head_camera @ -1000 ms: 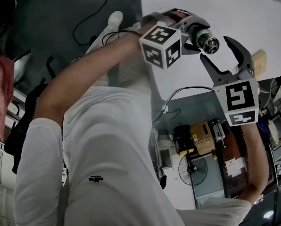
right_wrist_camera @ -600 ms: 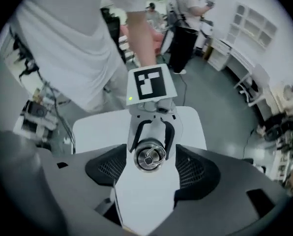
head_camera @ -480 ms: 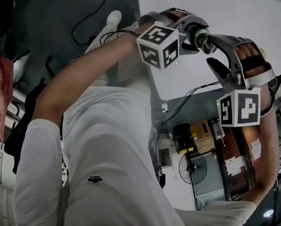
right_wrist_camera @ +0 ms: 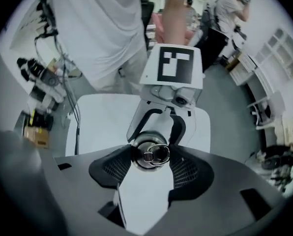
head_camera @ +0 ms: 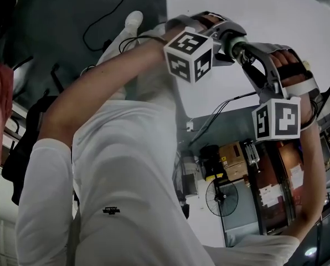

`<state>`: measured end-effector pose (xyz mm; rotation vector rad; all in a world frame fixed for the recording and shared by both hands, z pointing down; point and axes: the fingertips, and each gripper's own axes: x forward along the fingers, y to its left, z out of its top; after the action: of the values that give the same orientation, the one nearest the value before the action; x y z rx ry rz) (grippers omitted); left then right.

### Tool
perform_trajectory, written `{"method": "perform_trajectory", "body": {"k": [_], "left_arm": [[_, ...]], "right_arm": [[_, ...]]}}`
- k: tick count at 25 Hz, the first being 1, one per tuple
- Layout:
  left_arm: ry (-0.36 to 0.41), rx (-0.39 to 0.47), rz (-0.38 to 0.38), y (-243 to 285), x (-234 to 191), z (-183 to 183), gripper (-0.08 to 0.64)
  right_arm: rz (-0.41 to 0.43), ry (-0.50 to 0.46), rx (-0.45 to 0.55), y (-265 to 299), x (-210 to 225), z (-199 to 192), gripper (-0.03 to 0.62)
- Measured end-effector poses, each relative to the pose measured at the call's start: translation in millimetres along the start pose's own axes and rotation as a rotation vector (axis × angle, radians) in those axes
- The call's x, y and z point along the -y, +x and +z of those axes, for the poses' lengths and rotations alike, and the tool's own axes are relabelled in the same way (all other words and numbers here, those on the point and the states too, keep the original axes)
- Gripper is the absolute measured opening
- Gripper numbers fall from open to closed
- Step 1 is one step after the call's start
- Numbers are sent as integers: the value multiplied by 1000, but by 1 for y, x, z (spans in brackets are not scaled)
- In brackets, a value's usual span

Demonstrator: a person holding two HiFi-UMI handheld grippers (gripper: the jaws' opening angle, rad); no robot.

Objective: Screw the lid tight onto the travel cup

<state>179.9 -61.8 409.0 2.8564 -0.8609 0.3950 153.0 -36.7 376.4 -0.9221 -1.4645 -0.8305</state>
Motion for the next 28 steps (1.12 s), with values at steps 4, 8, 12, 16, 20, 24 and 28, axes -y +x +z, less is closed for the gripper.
{"method": "perform_trajectory", "body": {"k": [4,8,12,16,20,24,28], "left_arm": [[0,3,-2,2,0,1,336],[2,3,1,2,-1,1,336],[3,0,4,2,-1,1,336],[2,-4,3,3,0,0,336],[2,-5,1,2,-1,1,336],[2,0,-2,3,-1,1,336],[2,-1,-1,1,-1,1,336]], "right_arm": [[-18,271,28,-2,5,-4,238],[-47,513,38,-1,10,-6,238],[-76,867,37,-1,12,-12,238],[-102,1158,33,0,13,-16,238],[-73,1126,55,2,9,-15,284],[-128,987,61,-10,19,-14,304],[-94,764,71,-21,24,0,304]]}}
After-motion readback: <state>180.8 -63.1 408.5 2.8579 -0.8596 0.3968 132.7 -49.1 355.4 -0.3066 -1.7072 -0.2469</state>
